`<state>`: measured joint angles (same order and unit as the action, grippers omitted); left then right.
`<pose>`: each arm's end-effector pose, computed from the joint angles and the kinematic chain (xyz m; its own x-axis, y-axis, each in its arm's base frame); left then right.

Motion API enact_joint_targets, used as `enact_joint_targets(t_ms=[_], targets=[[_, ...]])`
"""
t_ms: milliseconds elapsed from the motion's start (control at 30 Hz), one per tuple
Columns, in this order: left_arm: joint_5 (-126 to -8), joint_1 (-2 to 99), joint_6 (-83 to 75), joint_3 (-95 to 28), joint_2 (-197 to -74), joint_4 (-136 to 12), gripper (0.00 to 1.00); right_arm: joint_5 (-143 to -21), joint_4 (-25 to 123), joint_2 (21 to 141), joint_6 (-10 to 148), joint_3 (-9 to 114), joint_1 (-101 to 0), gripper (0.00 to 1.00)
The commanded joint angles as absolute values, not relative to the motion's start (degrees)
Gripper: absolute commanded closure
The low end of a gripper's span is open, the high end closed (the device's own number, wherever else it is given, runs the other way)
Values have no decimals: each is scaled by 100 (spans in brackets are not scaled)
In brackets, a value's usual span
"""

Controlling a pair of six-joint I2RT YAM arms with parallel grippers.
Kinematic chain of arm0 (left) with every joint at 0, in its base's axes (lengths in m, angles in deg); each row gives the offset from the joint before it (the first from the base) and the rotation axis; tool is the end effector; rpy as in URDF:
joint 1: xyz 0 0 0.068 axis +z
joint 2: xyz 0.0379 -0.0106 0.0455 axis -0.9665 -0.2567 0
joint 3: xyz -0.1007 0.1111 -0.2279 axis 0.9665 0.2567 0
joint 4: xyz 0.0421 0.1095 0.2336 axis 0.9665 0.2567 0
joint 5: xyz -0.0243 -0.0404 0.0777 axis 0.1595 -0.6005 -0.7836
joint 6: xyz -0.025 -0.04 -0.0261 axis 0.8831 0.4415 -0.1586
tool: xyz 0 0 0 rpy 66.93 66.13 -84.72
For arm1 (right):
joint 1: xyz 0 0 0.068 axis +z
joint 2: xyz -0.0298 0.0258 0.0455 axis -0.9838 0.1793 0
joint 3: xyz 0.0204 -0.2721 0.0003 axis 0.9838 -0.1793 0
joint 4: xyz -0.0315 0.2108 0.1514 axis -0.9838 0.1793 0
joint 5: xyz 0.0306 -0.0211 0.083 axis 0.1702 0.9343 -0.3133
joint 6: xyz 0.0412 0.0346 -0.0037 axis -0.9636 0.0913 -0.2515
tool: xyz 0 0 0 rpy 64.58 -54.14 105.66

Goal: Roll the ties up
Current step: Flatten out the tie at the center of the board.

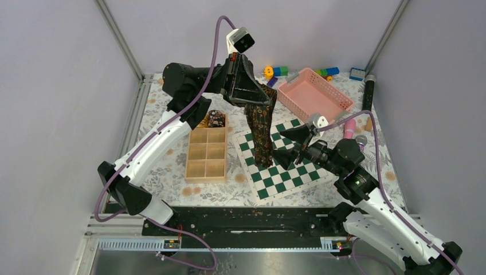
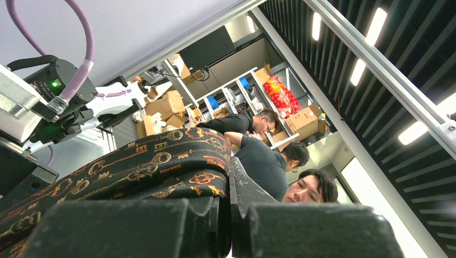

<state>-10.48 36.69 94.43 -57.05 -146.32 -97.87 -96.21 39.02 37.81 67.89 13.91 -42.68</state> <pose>0.2131 -0.2102 0.5402 -0.8980 0.1997 -0.3921 0.2863 -0.4115 -0.8653 0.1225 0.1087 0.3487 0.0051 0.1632 -0.9866 -0.8584 0.5068 0.0794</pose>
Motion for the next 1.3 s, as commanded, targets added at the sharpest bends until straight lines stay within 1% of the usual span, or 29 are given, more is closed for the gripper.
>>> enact_joint_targets(t_ms=[0, 233, 400, 633, 833, 1000, 1100, 1267], targets=[[-1099, 3626, 9383, -5968, -14622, -10129, 100, -9244, 2920, 3882, 6638, 1330, -4072, 9], [-1123, 3602, 9383, -6027, -14674, -10122, 100, -9164, 2566, 4220, 6590, 1322, -3636, 9], [-1127, 3600, 9383, -6028, -14685, -10121, 100, -8970, 2576, 4296, 6664, 1322, -3338, 9], [-1142, 3597, 9383, -5980, -14675, -10143, 100, -8577, 2571, 4310, 6777, 1322, -3217, 10], [-1182, 3560, 9391, -5891, -14637, -10195, 100, -7853, 2109, 4682, 7032, 1572, -3200, 16], [-1219, 3518, 9419, -5707, -14599, -10266, 100, -7757, 1910, 5062, 7311, 2108, -3196, 20], [-1249, 3499, 9447, -5606, -14569, -10324, 100, -7680, 1726, 5047, 7366, 2268, -3172, 24], [-1272, 3482, 9521, -5500, -14579, -10441, 100, -7701, 1714, 4892, 7399, 2458, -3134, 34]])
